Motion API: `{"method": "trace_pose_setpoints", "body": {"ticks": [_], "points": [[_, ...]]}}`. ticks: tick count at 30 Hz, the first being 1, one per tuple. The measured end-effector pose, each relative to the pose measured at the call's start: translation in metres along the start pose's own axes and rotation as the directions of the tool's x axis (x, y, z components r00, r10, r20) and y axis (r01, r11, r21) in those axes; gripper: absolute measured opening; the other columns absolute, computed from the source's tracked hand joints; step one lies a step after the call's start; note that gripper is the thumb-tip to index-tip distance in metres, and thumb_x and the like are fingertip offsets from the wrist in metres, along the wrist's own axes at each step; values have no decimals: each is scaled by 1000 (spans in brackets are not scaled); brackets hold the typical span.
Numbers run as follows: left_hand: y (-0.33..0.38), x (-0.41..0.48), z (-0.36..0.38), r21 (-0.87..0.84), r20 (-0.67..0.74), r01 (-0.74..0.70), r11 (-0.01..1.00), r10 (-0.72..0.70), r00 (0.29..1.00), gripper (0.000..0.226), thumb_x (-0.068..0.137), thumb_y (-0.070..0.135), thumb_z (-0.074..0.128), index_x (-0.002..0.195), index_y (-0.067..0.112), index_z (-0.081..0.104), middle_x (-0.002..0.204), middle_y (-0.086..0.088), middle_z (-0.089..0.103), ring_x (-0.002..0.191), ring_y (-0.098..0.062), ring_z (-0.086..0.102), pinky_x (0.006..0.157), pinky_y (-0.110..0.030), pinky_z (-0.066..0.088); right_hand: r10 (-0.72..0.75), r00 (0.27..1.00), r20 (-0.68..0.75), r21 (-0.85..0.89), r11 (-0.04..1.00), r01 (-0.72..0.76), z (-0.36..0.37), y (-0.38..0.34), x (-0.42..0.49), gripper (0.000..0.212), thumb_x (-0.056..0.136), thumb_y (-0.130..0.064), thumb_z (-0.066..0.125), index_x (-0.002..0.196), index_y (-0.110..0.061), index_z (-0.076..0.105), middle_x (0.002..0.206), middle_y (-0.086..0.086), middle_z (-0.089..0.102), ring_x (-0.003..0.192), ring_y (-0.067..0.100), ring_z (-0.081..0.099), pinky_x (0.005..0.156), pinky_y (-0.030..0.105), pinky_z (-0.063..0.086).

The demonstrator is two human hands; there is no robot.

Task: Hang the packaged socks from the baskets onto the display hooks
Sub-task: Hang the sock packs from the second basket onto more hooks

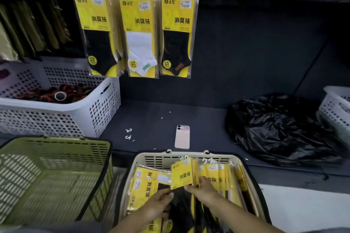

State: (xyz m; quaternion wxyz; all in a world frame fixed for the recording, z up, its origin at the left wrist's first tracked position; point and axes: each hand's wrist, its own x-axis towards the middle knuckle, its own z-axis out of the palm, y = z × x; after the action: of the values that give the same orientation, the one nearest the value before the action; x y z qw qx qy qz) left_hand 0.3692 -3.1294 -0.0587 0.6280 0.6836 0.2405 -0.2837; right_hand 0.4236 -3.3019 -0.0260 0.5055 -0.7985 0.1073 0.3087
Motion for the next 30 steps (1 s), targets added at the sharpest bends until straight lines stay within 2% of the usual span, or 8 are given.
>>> {"method": "trace_pose_setpoints", "body": {"ticks": [4,7,9,12,16,19,25,30], "points": [[13,-5,-9,6,-57,-74,997,75,996,57,91,45,53,137,16,39,129,-2,53,116,-20,54,96,-32,46,-102,992,-71,124,986,110,-4,-16,-4,23,88,-16,66,106,-22,54,102,-8,61,86,3,55,67,18,41],[37,-15,-18,-126,30,-102,987,107,994,82,76,61,64,140,16,40,139,-6,51,127,-24,49,109,-38,35,-206,975,-79,242,945,219,-18,-44,-14,32,88,-13,66,118,-16,56,117,-6,62,111,15,58,80,20,44],[62,-28,-24,-202,65,-183,962,199,978,86,63,62,76,130,13,54,127,-8,62,119,-24,57,108,-43,37,-258,962,-88,293,916,273,-29,-64,-26,45,88,-17,66,130,-16,49,127,-10,54,122,16,53,95,23,41],[105,-53,-30,-161,-36,-389,907,388,921,74,56,60,81,117,21,66,114,-3,69,110,-20,64,106,-43,40,-386,918,-85,332,858,392,-47,-93,-45,19,88,-17,66,100,-27,55,86,-26,69,80,-10,65,68,7,49],[171,-93,-35,-109,-90,-580,807,573,814,48,67,53,73,110,35,64,113,8,69,108,-11,64,99,-35,44,-581,759,-293,190,743,642,-68,-147,-64,34,81,-9,73,107,-22,56,105,-4,65,91,10,64,80,19,51],[214,-118,-40,-25,-160,-674,738,662,732,37,70,48,70,103,33,63,104,8,71,96,-6,67,82,-22,47,-661,667,-343,176,653,737,-78,-194,-77,35,80,0,72,104,-19,56,98,3,62,83,14,60,71,14,51],[262,-138,-50,52,-224,-744,666,734,641,34,68,48,72,94,28,68,87,13,74,79,1,68,60,-5,46,-635,699,-329,402,575,712,-83,-252,-94,22,85,-25,67,102,-13,61,92,2,75,79,5,71,60,12,51],[298,-140,-81,43,-371,-750,659,708,601,45,83,63,43,111,32,60,108,22,57,103,3,49,94,-18,32,-606,719,-340,419,587,693,-97,-295,-97,21,88,-22,65,101,-7,60,90,6,75,84,19,71,77,30,53]]}}
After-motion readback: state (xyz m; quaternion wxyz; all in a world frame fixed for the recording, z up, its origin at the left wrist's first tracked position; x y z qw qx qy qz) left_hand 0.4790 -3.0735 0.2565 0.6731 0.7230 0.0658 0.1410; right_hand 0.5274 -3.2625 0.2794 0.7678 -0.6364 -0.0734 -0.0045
